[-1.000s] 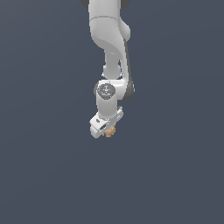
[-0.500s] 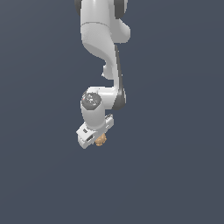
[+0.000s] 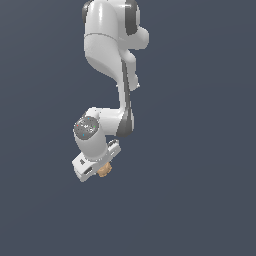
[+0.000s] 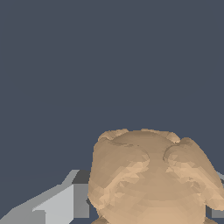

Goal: Pick up the object and move it to a goal position.

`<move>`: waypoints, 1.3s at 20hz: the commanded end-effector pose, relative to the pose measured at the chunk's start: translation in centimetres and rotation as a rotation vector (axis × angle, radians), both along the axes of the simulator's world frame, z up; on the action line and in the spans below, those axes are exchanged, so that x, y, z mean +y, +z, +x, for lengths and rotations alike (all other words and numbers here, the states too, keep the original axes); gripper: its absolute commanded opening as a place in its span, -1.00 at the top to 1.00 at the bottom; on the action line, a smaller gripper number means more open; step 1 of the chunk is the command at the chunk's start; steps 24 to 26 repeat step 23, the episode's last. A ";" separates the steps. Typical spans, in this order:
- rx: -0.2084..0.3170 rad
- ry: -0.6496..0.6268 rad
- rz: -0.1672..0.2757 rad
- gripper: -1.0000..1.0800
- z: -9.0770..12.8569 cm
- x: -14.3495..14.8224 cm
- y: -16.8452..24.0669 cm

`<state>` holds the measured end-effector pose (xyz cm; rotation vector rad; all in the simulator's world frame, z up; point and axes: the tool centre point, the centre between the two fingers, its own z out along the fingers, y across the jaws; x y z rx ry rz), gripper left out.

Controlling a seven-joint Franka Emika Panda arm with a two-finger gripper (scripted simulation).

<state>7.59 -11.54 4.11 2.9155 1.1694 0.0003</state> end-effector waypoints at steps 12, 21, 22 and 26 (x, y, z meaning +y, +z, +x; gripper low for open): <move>0.000 0.001 0.000 1.00 4.2 -3.7 0.0; 0.000 0.001 0.000 1.00 5.0 -4.3 0.0; 0.000 0.001 0.000 1.00 5.1 -4.3 0.0; 0.000 0.001 0.000 1.00 5.1 -4.3 0.0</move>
